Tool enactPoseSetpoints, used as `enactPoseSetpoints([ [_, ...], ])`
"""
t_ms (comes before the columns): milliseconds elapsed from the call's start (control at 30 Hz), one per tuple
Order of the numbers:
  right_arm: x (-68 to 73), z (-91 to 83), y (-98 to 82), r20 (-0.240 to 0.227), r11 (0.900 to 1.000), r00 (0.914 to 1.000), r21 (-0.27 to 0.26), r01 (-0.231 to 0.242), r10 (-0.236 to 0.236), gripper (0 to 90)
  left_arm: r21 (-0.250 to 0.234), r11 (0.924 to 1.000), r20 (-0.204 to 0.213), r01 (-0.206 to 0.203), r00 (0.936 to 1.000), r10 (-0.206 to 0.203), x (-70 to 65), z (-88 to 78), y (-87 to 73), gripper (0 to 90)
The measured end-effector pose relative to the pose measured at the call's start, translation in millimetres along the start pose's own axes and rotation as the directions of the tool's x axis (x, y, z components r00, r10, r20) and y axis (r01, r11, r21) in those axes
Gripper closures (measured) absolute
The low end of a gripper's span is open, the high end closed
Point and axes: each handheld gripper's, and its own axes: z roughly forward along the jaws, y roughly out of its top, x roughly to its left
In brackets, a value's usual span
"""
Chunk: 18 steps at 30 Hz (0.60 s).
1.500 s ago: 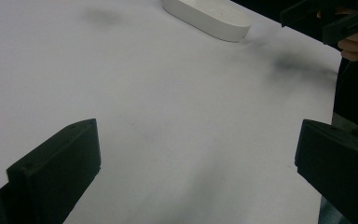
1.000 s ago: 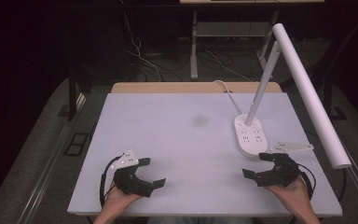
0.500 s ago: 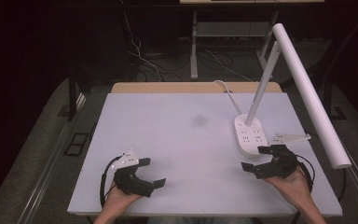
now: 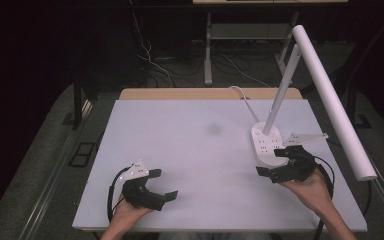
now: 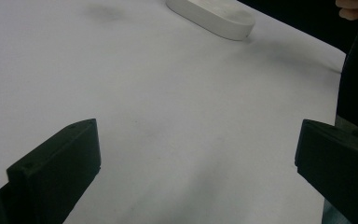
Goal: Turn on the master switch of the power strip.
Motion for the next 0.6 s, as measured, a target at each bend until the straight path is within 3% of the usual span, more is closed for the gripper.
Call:
enactPoseSetpoints([
  [600,-2.0,10.1,26.4,0.012,0.999,0.9994,0.024,0.031,-0.032,1.7,0.000,1.0000,0.010,-0.001,1.0000,0.001,0.4,0.2,0.8,0.0],
])
